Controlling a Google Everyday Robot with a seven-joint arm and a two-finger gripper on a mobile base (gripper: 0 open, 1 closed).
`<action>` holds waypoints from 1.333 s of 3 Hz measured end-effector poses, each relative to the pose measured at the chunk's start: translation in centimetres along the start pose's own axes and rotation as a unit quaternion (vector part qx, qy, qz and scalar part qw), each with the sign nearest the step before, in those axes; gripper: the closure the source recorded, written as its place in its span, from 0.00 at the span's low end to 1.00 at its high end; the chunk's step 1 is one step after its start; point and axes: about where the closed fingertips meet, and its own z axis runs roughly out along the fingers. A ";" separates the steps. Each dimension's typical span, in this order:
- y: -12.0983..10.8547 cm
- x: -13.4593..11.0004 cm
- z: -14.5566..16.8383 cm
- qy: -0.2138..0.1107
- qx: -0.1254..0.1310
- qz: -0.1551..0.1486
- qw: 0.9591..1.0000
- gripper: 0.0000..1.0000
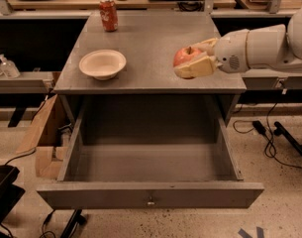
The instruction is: Place apple into top drawer
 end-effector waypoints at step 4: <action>8.9 9.6 9.5 -0.027 -0.090 0.019 0.995 1.00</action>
Offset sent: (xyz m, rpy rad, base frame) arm 0.0129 0.0348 -0.0659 0.0794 0.0531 0.0696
